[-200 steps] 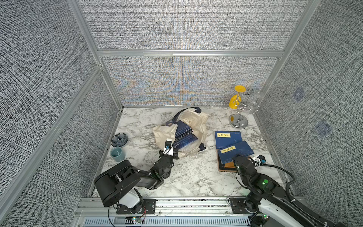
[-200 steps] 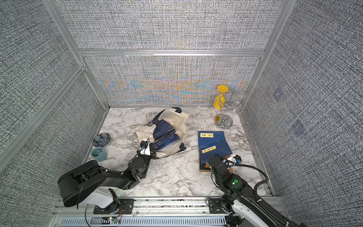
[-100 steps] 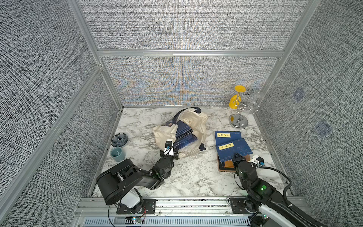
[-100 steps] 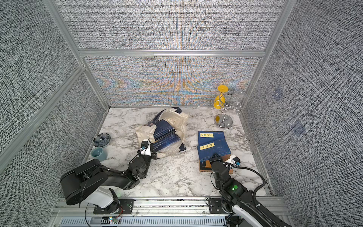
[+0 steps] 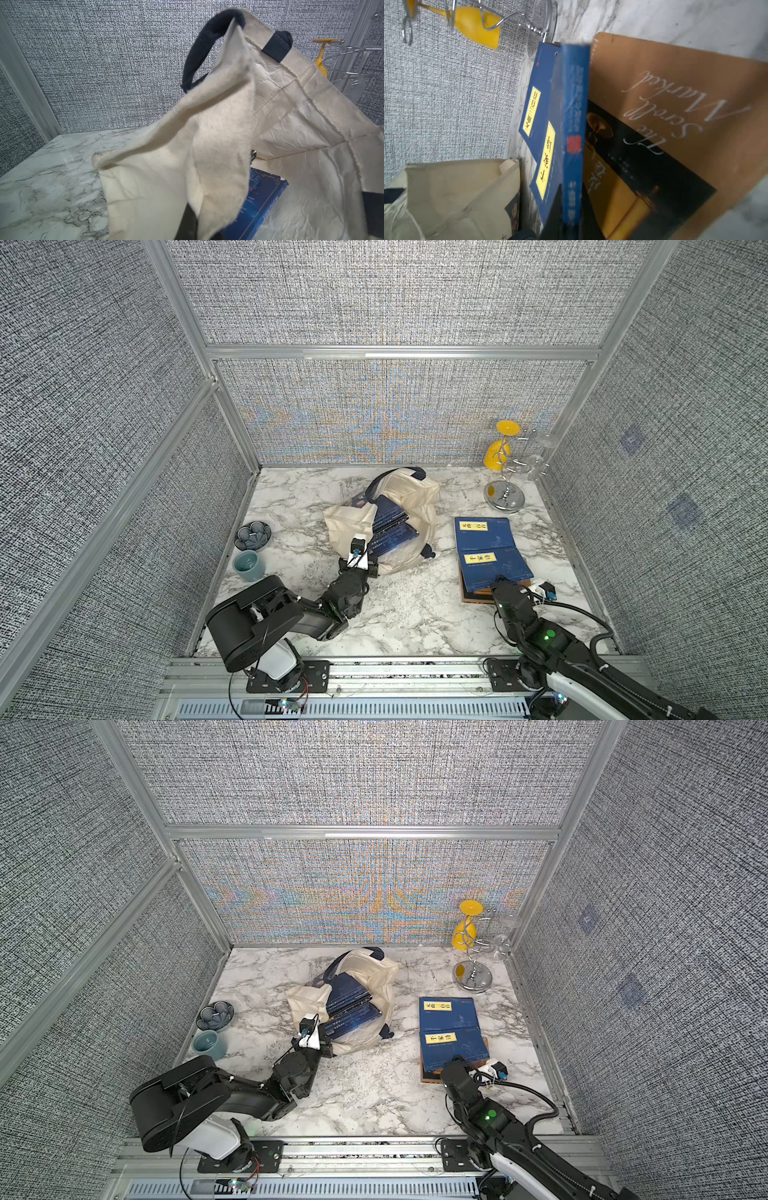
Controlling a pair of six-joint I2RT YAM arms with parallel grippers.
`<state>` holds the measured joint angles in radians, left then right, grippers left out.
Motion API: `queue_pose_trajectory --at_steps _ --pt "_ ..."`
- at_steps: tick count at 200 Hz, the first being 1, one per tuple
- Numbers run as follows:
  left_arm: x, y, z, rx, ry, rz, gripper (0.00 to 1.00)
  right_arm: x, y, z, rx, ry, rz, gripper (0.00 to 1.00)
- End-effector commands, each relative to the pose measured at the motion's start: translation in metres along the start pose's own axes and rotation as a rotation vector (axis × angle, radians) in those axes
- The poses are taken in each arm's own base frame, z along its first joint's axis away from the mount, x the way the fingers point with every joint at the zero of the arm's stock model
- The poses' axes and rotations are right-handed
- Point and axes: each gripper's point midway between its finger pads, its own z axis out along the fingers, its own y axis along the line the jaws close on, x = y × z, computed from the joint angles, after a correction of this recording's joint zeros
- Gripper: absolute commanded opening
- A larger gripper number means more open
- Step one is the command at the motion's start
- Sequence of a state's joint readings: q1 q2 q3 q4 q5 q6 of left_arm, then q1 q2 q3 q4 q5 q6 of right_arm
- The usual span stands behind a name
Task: Take out the books from the canvas bag
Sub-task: Place the book on the book.
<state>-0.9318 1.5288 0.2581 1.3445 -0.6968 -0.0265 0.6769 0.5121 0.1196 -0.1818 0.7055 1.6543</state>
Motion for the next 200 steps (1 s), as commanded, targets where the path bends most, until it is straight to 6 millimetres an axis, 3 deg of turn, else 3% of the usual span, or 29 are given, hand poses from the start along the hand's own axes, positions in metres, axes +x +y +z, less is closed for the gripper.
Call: queue_pose_trajectory --at_steps 1,43,83,164,200 --pt "-0.015 -0.003 0.001 0.013 -0.050 -0.041 0.00 -0.005 -0.010 -0.004 0.062 -0.012 -0.005 0.00" --pt "-0.015 -0.004 0.001 0.016 -0.050 -0.040 0.00 -0.014 -0.026 -0.021 0.178 0.015 -0.078 0.00" --pt "-0.014 -0.005 0.002 0.018 -0.048 -0.039 0.00 -0.006 -0.051 -0.017 0.255 0.036 -0.066 0.00" --pt "-0.014 -0.005 0.002 0.019 -0.047 -0.035 0.00 0.022 -0.041 0.003 0.239 0.084 -0.003 0.22" --pt "-0.014 -0.004 0.002 0.016 -0.047 -0.034 0.00 0.022 -0.038 0.004 0.276 0.078 -0.067 0.41"
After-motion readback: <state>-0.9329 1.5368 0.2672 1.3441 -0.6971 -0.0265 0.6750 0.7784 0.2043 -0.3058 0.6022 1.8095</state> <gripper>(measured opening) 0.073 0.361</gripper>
